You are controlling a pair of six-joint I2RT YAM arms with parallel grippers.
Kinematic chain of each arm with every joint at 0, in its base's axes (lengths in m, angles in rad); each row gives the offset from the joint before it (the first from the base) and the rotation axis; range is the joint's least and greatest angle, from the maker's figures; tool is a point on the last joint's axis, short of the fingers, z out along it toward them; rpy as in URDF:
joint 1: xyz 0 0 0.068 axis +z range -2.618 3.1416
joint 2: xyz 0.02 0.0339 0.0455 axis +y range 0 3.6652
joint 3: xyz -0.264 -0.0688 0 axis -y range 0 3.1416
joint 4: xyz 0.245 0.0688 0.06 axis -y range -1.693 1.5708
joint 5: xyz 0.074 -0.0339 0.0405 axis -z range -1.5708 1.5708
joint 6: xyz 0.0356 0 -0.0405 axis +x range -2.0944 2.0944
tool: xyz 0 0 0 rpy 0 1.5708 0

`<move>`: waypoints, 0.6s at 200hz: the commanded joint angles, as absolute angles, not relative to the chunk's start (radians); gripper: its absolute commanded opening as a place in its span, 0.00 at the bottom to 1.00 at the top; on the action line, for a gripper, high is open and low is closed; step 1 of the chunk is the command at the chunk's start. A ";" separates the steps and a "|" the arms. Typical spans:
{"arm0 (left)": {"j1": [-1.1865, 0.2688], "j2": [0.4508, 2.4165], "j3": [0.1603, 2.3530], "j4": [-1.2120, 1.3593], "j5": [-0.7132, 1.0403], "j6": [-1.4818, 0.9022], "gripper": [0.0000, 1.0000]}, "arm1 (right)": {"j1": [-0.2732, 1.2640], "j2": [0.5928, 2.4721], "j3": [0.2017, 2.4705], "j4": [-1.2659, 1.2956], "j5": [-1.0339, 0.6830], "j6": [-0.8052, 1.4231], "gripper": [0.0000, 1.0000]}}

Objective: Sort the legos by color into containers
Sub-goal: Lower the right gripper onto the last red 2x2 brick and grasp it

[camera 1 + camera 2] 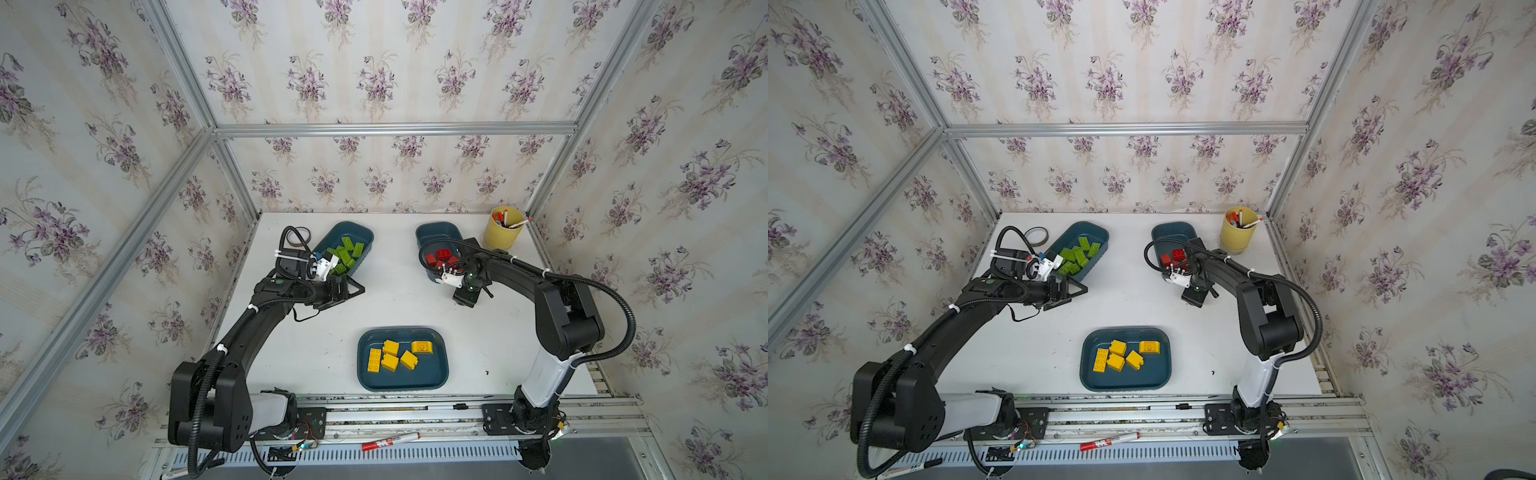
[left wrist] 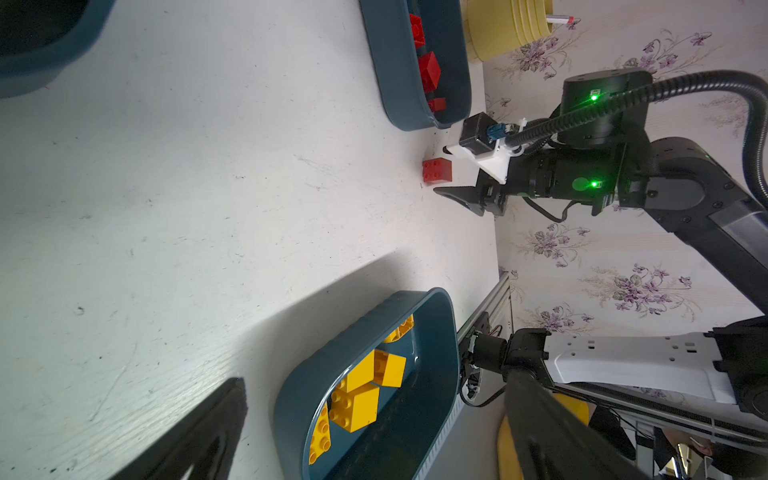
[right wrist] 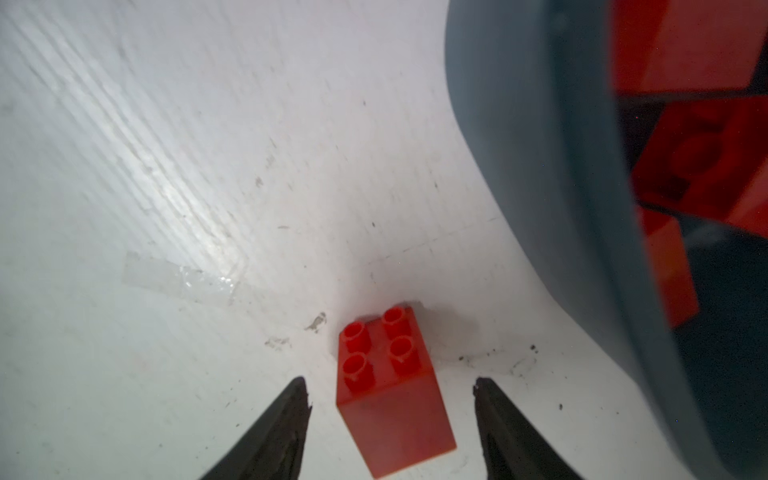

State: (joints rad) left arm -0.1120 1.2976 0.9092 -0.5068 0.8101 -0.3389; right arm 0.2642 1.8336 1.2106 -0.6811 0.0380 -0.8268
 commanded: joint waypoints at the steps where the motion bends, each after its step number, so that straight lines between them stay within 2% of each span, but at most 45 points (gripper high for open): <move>1: -0.110 1.295 0.904 -0.500 0.823 -0.321 0.99 | 0.264 1.858 1.237 -0.682 0.022 -0.828 0.64; 58: -0.110 1.276 0.889 -0.501 0.821 -0.320 0.99 | 0.262 1.875 1.242 -0.707 -0.014 -0.816 0.37; 97: -0.110 1.271 0.883 -0.502 0.821 -0.319 0.99 | 0.262 1.856 1.245 -0.740 -0.032 -0.797 0.28; 120: -0.110 1.271 0.882 -0.501 0.823 -0.319 0.99 | 0.262 1.814 1.275 -0.781 -0.072 -0.762 0.26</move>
State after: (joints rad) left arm -0.1120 1.2751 0.8829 -0.5076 0.8124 -0.3378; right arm 0.2615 1.8553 1.2373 -0.7216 -0.0193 -0.8066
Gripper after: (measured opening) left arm 0.993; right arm 0.355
